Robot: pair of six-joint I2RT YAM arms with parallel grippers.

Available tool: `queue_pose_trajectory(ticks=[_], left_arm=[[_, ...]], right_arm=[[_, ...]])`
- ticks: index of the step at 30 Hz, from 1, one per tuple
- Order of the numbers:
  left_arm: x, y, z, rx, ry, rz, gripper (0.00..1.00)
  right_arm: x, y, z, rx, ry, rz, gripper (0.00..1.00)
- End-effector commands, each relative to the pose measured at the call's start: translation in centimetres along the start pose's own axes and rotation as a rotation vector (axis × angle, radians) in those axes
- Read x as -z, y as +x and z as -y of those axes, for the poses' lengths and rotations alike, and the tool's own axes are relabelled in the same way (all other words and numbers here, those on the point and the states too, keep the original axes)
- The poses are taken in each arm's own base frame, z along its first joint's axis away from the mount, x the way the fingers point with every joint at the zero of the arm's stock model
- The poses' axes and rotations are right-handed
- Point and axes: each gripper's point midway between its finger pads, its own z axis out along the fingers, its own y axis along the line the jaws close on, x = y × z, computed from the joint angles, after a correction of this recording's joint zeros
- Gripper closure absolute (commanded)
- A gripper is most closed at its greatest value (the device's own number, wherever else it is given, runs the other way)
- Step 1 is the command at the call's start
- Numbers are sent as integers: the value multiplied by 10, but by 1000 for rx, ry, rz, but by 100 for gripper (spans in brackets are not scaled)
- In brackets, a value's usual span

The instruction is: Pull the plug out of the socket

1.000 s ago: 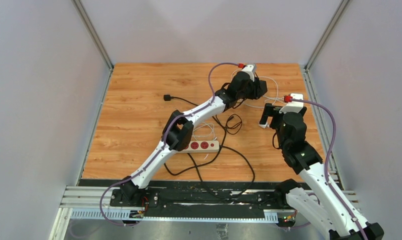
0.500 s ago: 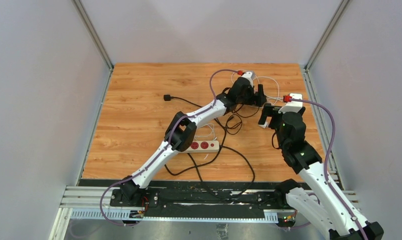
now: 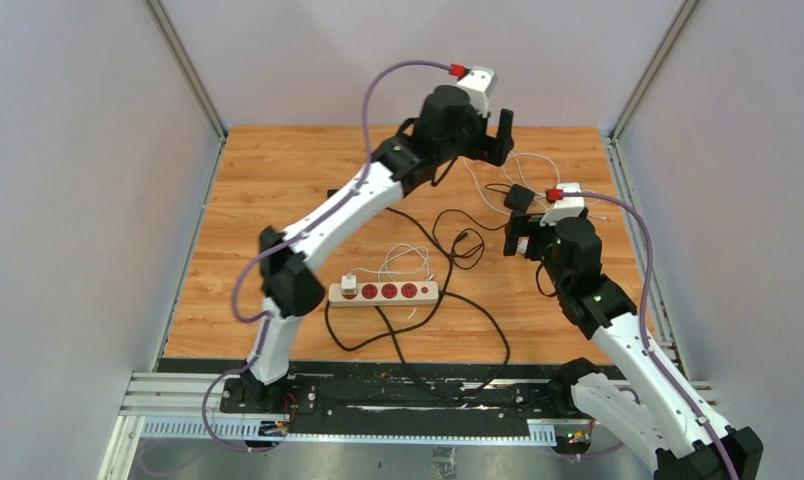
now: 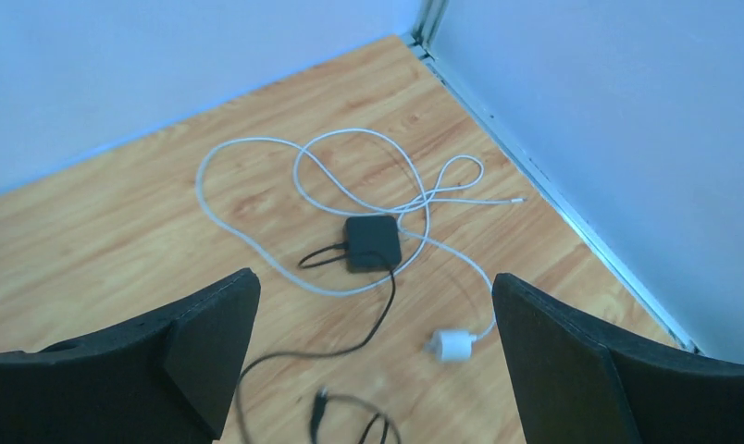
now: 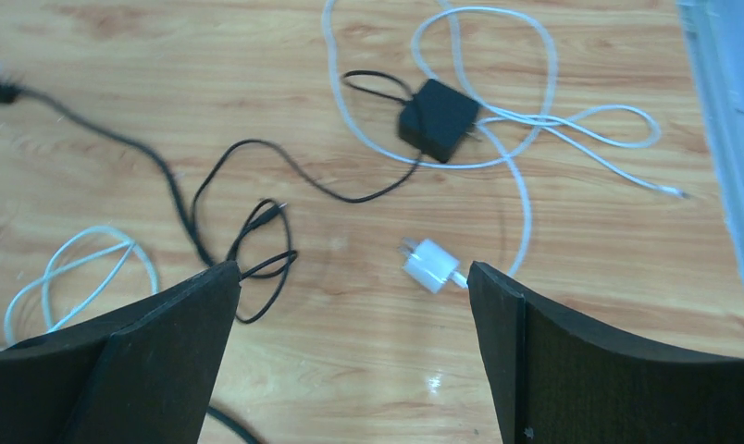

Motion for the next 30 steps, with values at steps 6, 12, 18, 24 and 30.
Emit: queue_pose_trajectory(ticks=[6, 12, 18, 24, 30], left_arm=[[198, 23, -81, -22, -215, -29, 0], [312, 123, -165, 221, -585, -60, 0], [374, 213, -207, 552, -836, -88, 0], [390, 253, -213, 638, -874, -131, 0], [373, 287, -213, 765, -838, -213, 0]], right_arm=[[18, -1, -124, 179, -747, -30, 5], [52, 28, -214, 511, -1150, -13, 4], [59, 55, -292, 723, -1439, -27, 4], [33, 72, -339, 790, -1543, -88, 4], [23, 104, -368, 823, -1608, -190, 4]])
